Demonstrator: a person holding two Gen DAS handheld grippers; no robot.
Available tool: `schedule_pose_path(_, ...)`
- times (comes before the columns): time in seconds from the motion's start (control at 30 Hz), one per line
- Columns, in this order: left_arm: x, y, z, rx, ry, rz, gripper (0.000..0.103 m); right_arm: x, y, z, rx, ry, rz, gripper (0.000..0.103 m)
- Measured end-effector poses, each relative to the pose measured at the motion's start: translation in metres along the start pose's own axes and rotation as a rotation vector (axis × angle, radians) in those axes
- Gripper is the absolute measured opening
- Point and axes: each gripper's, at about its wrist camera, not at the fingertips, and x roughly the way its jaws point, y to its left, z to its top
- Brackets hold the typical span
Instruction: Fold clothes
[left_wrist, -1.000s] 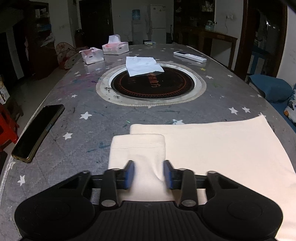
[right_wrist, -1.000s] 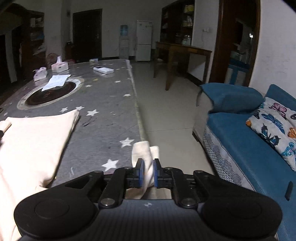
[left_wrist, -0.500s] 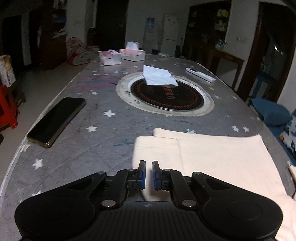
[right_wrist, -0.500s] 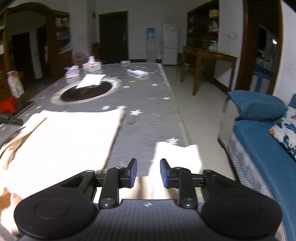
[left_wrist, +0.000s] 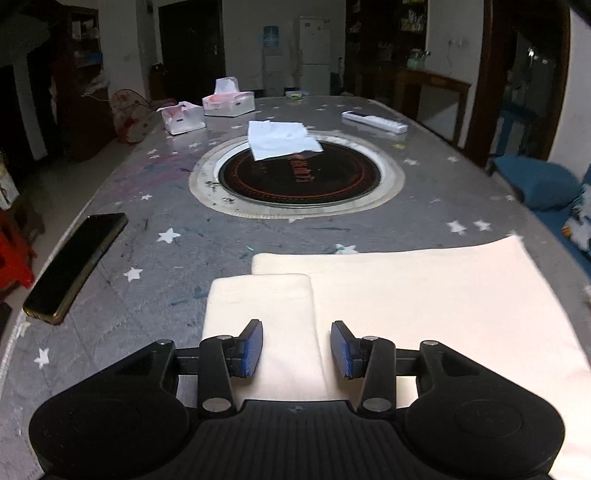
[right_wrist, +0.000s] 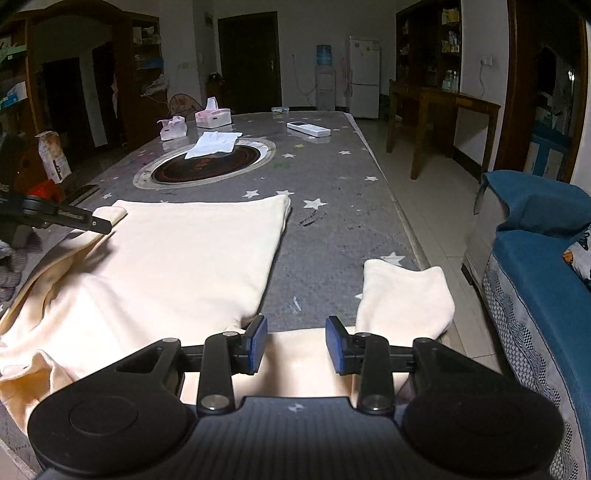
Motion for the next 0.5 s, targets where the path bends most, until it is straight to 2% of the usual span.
schedule_pose_path(0.1, 0.003, -0.002, -0.001, 0.031, -0.004, 0.011, 0.044, 0.003, -0.001, -0.002, 0.004, 0.007, 0.001, 0.035)
schedule_pose_path(0.13, 0.003, -0.002, -0.001, 0.040, -0.008, 0.018, 0.040, 0.003, -0.001, -0.002, 0.007, 0.009, 0.002, 0.035)
schedule_pose_path(0.17, 0.004, -0.002, -0.001, 0.050, -0.012, 0.025, 0.028, 0.004, -0.001, -0.003, 0.010, 0.010, 0.004, 0.035)
schedule_pose_path(0.23, -0.005, 0.006, -0.002, 0.024, -0.030, 0.023, 0.017, 0.004, 0.000, -0.004, 0.011, 0.009, 0.009, 0.035)
schedule_pose_path(0.3, -0.017, 0.016, -0.003, -0.010, -0.050, 0.017, 0.012, 0.003, 0.001, -0.004, 0.010, 0.006, 0.012, 0.035)
schedule_pose_path(0.33, -0.022, 0.021, -0.004, -0.028, -0.060, 0.014, 0.007, 0.001, 0.001, -0.004, 0.010, 0.003, 0.013, 0.035)
schedule_pose_path(0.5, -0.050, 0.046, -0.007, -0.114, -0.111, -0.001, 0.005, -0.003, 0.002, -0.005, 0.009, -0.005, 0.010, 0.035)
